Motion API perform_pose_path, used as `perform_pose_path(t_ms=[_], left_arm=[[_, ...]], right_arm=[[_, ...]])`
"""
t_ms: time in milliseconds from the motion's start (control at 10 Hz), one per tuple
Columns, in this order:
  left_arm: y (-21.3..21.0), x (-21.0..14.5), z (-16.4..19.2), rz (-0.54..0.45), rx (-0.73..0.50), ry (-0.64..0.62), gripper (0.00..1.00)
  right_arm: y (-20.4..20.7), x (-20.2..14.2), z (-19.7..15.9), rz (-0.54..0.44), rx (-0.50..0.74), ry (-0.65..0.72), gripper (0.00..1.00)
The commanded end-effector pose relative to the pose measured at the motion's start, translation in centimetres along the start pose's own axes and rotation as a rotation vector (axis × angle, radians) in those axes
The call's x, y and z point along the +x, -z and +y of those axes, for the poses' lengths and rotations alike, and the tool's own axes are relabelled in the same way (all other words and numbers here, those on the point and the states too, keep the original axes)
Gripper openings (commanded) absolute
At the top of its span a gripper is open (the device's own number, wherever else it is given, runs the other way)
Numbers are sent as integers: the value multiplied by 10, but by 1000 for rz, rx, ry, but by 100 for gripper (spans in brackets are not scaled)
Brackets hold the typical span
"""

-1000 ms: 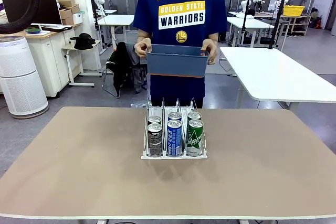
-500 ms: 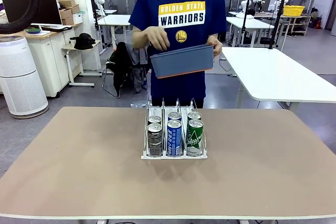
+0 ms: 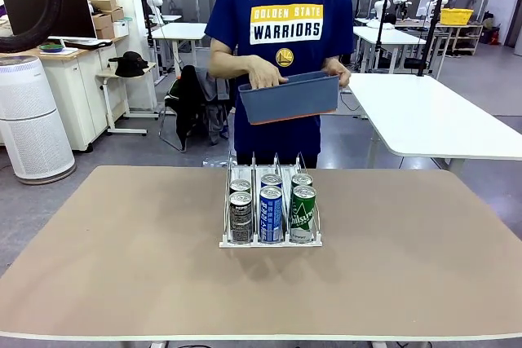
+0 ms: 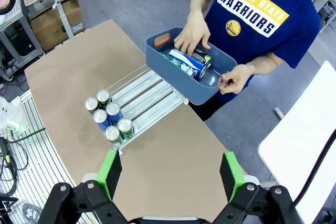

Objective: Fill the beverage cans into the dispenser.
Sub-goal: Pick up the Pepsi coke handed by the human.

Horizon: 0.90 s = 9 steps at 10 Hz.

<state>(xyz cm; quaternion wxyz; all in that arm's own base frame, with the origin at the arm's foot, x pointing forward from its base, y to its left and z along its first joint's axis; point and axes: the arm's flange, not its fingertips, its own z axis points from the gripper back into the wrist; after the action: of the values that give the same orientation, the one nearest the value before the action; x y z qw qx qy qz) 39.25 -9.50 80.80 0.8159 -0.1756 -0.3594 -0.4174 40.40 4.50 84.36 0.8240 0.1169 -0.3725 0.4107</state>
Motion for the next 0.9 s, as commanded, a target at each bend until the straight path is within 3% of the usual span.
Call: perform_pose_path(t_ms=[0, 800], left_arm=[[0, 0, 0, 3, 5, -2, 100], [0, 0, 0, 3, 5, -2, 100]], right_arm=[[0, 1, 1, 0, 8, 0, 100], [0, 1, 1, 0, 8, 0, 100]])
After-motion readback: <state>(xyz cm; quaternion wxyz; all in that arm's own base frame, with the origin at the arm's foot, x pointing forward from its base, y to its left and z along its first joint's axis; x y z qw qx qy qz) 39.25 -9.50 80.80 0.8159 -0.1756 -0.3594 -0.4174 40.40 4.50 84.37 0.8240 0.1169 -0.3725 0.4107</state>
